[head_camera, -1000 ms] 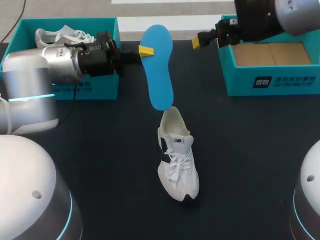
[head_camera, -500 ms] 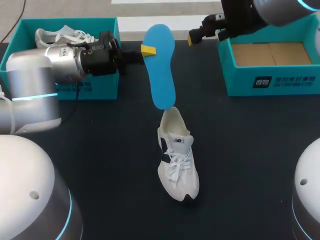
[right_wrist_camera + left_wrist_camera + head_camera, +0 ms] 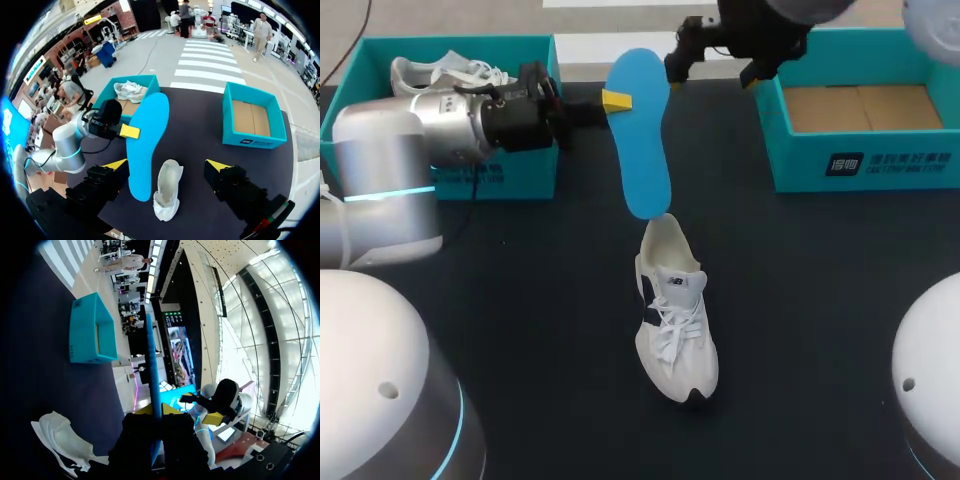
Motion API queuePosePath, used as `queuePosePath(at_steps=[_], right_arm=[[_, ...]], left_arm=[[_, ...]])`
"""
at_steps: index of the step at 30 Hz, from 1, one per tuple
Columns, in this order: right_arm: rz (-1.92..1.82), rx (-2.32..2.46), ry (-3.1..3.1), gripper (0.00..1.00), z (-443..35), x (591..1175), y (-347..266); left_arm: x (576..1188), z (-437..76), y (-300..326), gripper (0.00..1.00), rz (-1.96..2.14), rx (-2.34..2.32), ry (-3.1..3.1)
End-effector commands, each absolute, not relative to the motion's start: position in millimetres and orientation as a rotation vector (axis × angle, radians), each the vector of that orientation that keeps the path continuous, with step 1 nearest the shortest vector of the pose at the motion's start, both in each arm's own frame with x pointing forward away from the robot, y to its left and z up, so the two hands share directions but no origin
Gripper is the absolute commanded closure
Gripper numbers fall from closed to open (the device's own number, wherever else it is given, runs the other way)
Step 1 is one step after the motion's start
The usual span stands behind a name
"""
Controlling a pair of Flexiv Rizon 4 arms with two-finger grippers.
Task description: Take the shoe out of the shoebox, open the shoe tongue, remove and reinsert the insole, then place the shoe into the shoebox
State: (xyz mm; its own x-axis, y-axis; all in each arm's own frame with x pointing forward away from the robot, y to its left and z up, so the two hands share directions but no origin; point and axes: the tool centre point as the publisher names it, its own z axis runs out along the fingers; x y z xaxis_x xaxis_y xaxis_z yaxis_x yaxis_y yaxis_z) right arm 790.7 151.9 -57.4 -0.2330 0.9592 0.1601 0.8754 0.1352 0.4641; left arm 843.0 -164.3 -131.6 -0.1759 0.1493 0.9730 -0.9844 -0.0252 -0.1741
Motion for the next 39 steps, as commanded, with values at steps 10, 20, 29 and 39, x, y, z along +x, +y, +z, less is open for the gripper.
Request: queuePosePath(at_steps=[10, 20, 29, 39], right_arm=[[0.216, 1.684, 2.229, 0.0, -59.1, 787.5, 197.9], [0.216, 1.684, 2.229, 0.0, -59.1, 787.5, 197.9], [0.174, 2.18, 2.089, 0.0, -57.1, 794.3, 202.2], [0.251, 2.197, 2.114, 0.0, -60.6, 790.8, 226.1]], left_arm=[[842.2, -132.1, -164.0, 1.0, 1.415, 1.016, -1.216], [842.2, -132.1, -164.0, 1.0, 1.415, 1.016, -1.216], [842.2, -132.1, -164.0, 1.0, 1.415, 1.016, -1.216], [842.2, -132.1, -164.0, 1.0, 1.415, 1.016, -1.216]])
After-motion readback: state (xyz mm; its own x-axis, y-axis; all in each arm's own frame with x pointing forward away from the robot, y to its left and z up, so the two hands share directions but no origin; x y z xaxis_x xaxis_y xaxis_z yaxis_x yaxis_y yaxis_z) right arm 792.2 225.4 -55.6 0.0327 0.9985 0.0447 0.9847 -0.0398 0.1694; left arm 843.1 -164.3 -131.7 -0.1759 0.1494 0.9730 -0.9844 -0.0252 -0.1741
